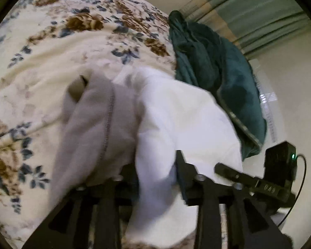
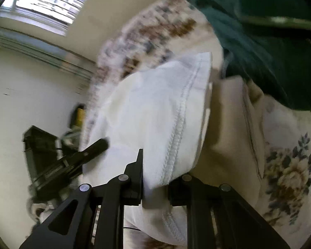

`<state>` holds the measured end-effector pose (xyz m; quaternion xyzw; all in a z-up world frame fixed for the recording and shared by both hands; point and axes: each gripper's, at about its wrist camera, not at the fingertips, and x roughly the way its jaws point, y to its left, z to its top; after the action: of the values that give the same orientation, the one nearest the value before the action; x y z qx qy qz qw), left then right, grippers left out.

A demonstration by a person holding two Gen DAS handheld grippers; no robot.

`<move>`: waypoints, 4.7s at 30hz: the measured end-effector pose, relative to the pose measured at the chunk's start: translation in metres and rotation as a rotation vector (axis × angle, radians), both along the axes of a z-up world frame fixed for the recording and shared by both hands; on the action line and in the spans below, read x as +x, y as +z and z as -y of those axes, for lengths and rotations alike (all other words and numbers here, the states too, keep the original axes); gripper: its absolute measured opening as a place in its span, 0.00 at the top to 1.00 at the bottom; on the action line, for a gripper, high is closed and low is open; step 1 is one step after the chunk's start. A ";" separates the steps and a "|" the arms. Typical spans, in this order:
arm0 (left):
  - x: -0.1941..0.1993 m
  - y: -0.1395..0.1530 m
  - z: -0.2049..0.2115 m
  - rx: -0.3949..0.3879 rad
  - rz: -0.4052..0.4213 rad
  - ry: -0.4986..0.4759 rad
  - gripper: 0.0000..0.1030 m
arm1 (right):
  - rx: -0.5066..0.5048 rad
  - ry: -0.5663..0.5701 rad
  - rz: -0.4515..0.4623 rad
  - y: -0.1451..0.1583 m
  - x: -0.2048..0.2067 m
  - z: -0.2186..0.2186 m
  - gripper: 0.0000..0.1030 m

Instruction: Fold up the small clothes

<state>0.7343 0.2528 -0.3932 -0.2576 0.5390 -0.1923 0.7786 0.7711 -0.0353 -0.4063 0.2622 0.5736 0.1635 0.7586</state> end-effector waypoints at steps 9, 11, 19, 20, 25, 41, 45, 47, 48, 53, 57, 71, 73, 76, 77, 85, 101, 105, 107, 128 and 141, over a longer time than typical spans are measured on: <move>-0.059 0.031 0.012 0.262 0.166 0.026 0.28 | -0.260 -0.116 0.121 0.030 -0.059 0.008 0.50; -0.056 0.019 0.023 0.337 0.152 0.009 0.28 | -0.299 -0.083 0.128 0.027 -0.070 -0.005 0.50; -0.080 0.040 0.039 0.496 0.198 0.034 0.12 | -0.531 -0.049 0.081 0.007 -0.094 -0.029 0.44; -0.085 0.047 0.040 0.502 0.212 0.037 0.12 | -0.559 -0.067 0.102 0.018 -0.103 -0.028 0.29; -0.131 0.100 0.052 0.600 0.263 0.072 0.12 | -0.740 -0.141 0.183 0.069 -0.148 -0.028 0.00; -0.311 0.277 0.055 0.578 0.394 0.085 0.12 | -0.806 -0.264 0.346 0.292 -0.362 -0.038 0.00; -0.348 0.309 0.051 0.563 0.422 0.099 0.12 | -0.803 -0.263 0.424 0.348 -0.418 -0.046 0.00; -0.367 0.326 0.048 0.565 0.446 0.114 0.12 | -0.800 -0.255 0.459 0.370 -0.444 -0.051 0.00; -0.374 0.332 0.046 0.565 0.453 0.120 0.13 | -0.797 -0.249 0.469 0.378 -0.453 -0.052 0.00; -0.406 0.356 0.038 0.570 0.481 0.146 0.12 | -0.781 -0.240 0.522 0.419 -0.504 -0.058 0.00; -0.427 0.366 0.036 0.566 0.501 0.148 0.12 | -0.766 -0.247 0.554 0.443 -0.530 -0.059 0.00; -0.459 0.380 0.038 0.571 0.540 0.176 0.03 | -0.753 -0.234 0.582 0.473 -0.574 -0.056 0.00; -0.462 0.380 0.039 0.570 0.543 0.180 0.00 | -0.749 -0.235 0.577 0.473 -0.576 -0.055 0.00; -0.465 0.381 0.038 0.573 0.538 0.188 0.00 | -0.746 -0.233 0.577 0.472 -0.576 -0.050 0.00; -0.466 0.381 0.038 0.574 0.535 0.191 0.00 | -0.748 -0.233 0.579 0.473 -0.577 -0.050 0.00; -0.467 0.381 0.036 0.579 0.525 0.195 0.00 | -0.749 -0.231 0.581 0.472 -0.575 -0.049 0.00; -0.470 0.380 0.038 0.591 0.520 0.200 0.00 | -0.738 -0.207 0.579 0.471 -0.565 -0.043 0.00; -0.469 0.380 0.037 0.589 0.522 0.197 0.00 | -0.737 -0.202 0.577 0.470 -0.565 -0.044 0.00; -0.470 0.380 0.037 0.592 0.517 0.199 0.00 | -0.730 -0.199 0.576 0.469 -0.565 -0.043 0.00; -0.474 0.381 0.038 0.605 0.508 0.216 0.00 | -0.726 -0.195 0.579 0.467 -0.568 -0.046 0.00; -0.475 0.381 0.039 0.609 0.502 0.223 0.00 | -0.724 -0.190 0.584 0.468 -0.568 -0.049 0.00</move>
<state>0.2590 0.2143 -0.0123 -0.0172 0.3334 0.0050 0.9426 0.2027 0.0135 0.0620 -0.0247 0.3299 -0.0502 0.9424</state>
